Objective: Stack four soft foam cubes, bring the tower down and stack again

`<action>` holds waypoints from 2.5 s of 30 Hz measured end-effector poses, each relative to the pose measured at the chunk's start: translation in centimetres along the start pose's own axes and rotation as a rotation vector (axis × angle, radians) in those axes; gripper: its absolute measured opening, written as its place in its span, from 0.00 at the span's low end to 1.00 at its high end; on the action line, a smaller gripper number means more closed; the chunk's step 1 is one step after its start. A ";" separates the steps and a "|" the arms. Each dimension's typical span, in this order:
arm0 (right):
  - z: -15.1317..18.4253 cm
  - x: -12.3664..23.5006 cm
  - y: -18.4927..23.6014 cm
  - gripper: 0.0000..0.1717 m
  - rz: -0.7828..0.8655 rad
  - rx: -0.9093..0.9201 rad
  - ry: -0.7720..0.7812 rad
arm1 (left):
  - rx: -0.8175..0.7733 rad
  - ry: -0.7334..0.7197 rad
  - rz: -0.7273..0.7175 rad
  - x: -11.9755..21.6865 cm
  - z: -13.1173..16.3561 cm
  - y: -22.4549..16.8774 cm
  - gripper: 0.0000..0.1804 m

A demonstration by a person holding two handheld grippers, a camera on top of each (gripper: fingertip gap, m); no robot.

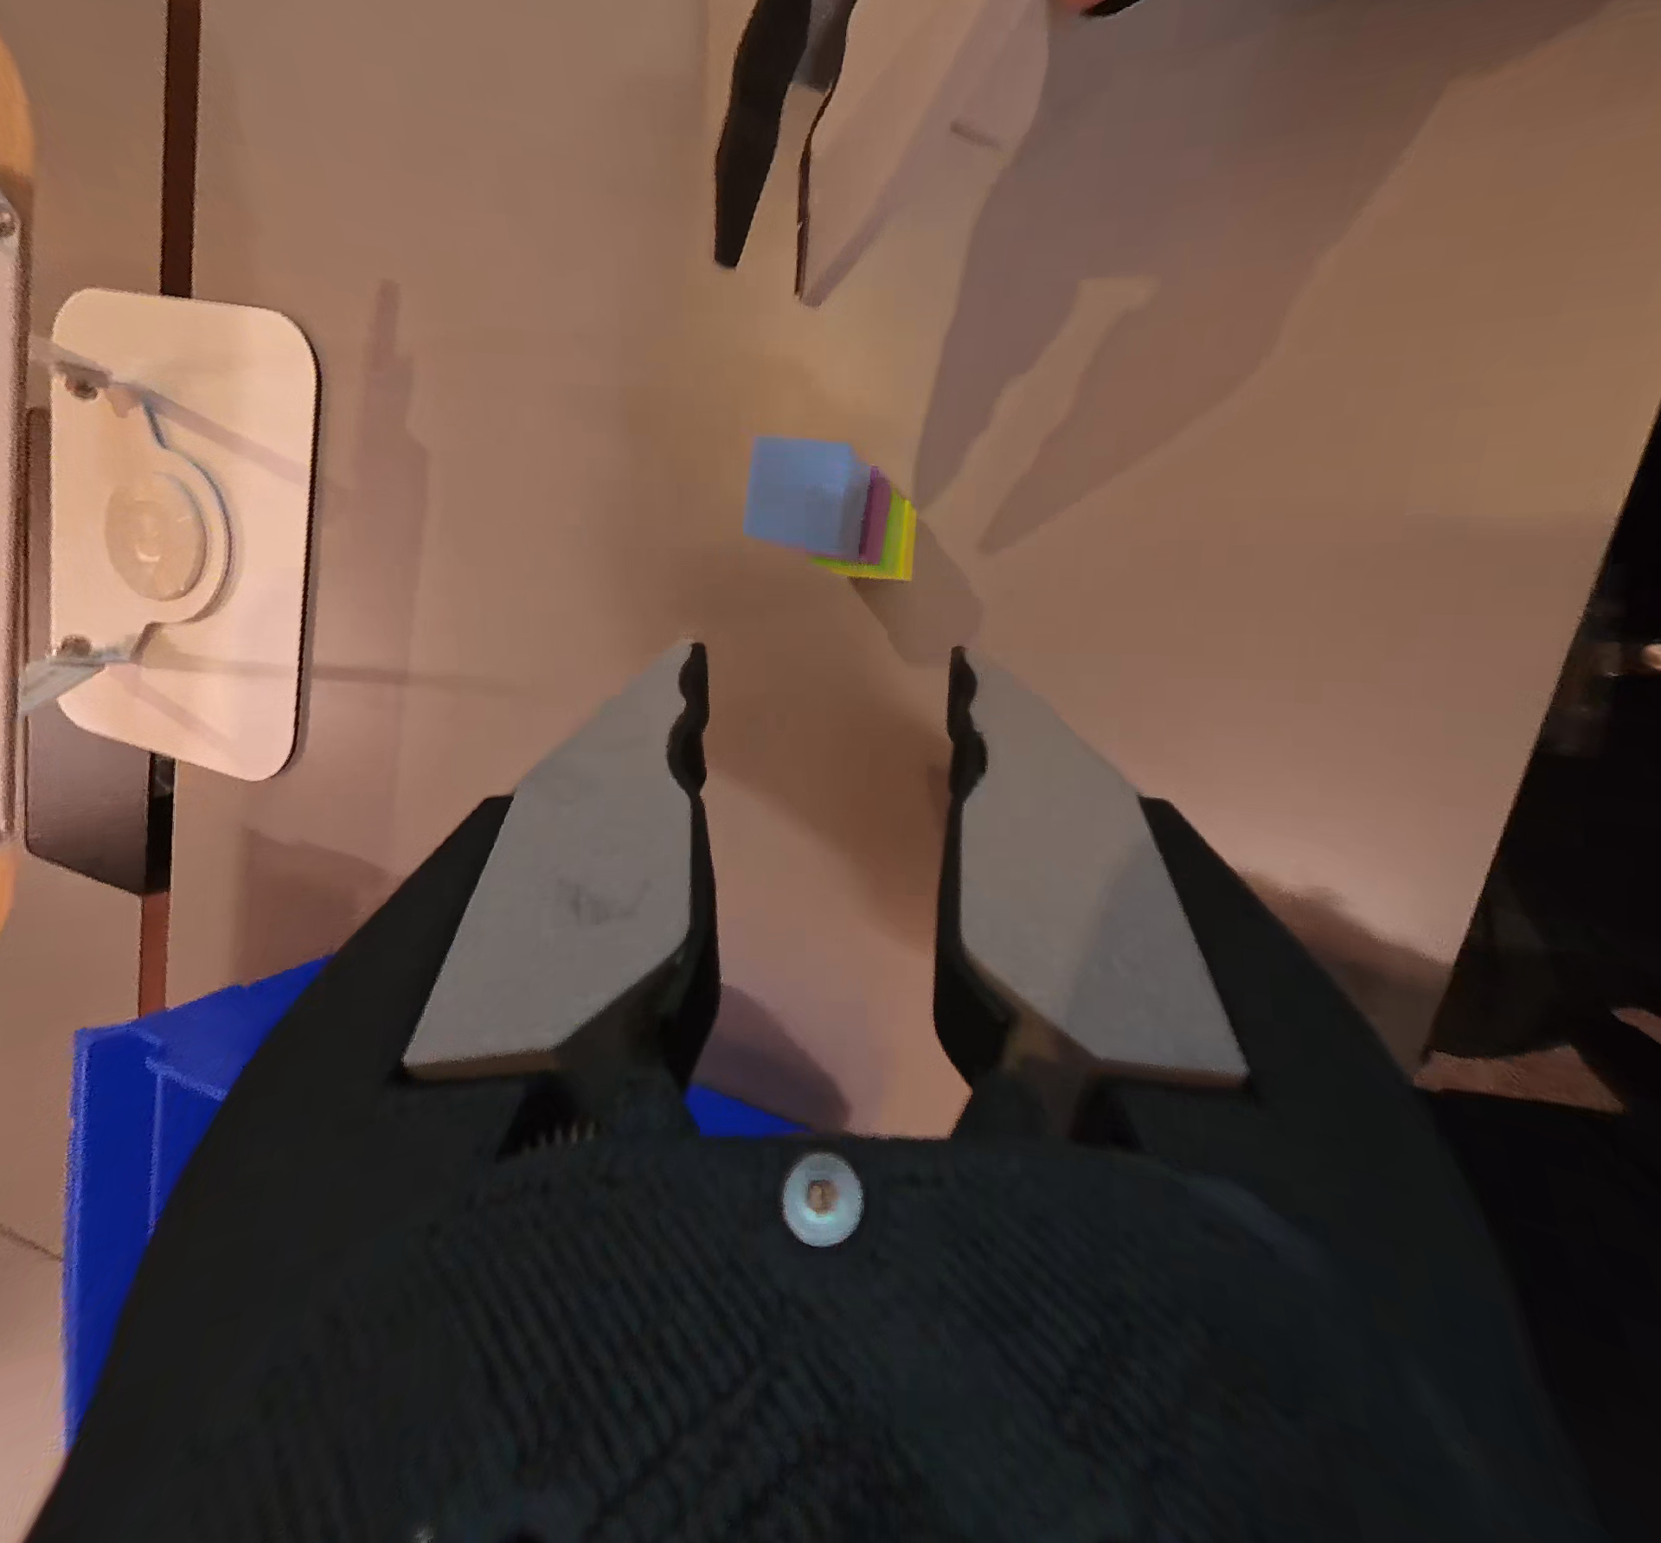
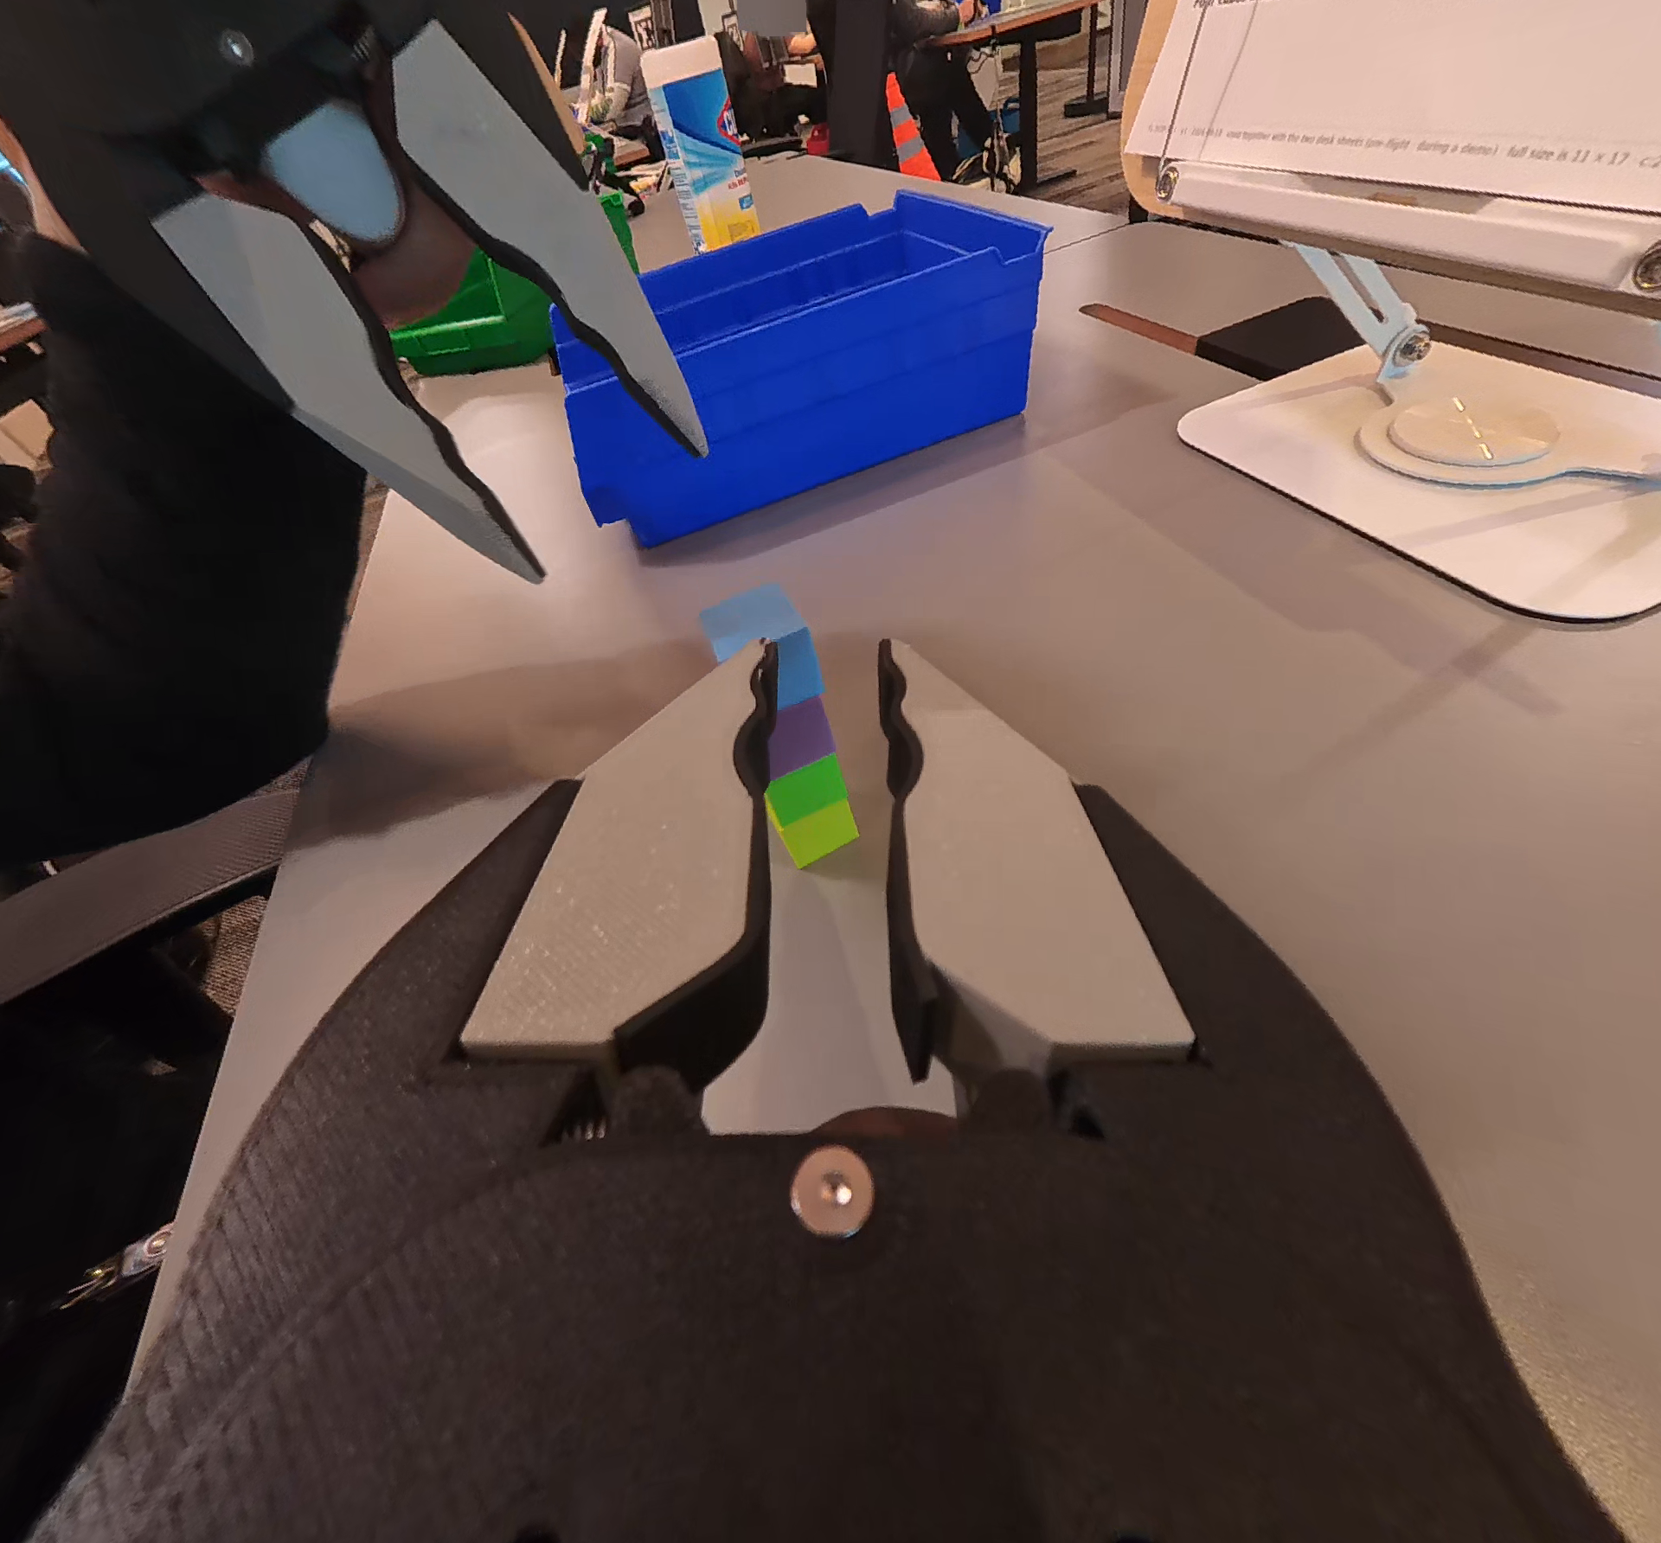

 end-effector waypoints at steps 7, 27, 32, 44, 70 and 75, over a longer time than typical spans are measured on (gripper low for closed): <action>-0.2 0.1 0.2 0.11 0.003 0.008 -0.010 | 0.206 -0.092 -0.064 -1.7 3.7 0.3 0.28; 0.6 -0.8 0.5 0.11 -0.004 0.025 0.039 | 0.749 -0.734 -0.306 -3.8 6.2 3.7 0.27; 0.9 -1.2 0.5 0.11 -0.001 0.032 0.056 | 0.783 -0.824 -0.328 -3.4 6.3 3.5 0.27; 0.8 -1.4 1.1 0.11 -0.012 0.096 0.021 | 0.837 -0.831 -0.410 -4.3 6.4 3.5 0.39; 2.6 -2.8 5.7 0.00 -0.240 0.363 0.165 | 0.852 -0.783 -0.375 -5.5 6.8 3.8 0.37; 3.9 -3.7 5.3 0.00 -0.221 0.355 0.260 | 0.849 -0.779 -0.375 -5.5 6.7 3.7 0.37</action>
Point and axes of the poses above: each gripper's, where its closed fingertips meet, x back along the fingers, z out of its underside, y = z × x across the jaws, the point moved 7 cm from there along x, back along the fingers, and after that the axes turned 4 degrees about y, right-handed, at the moved point
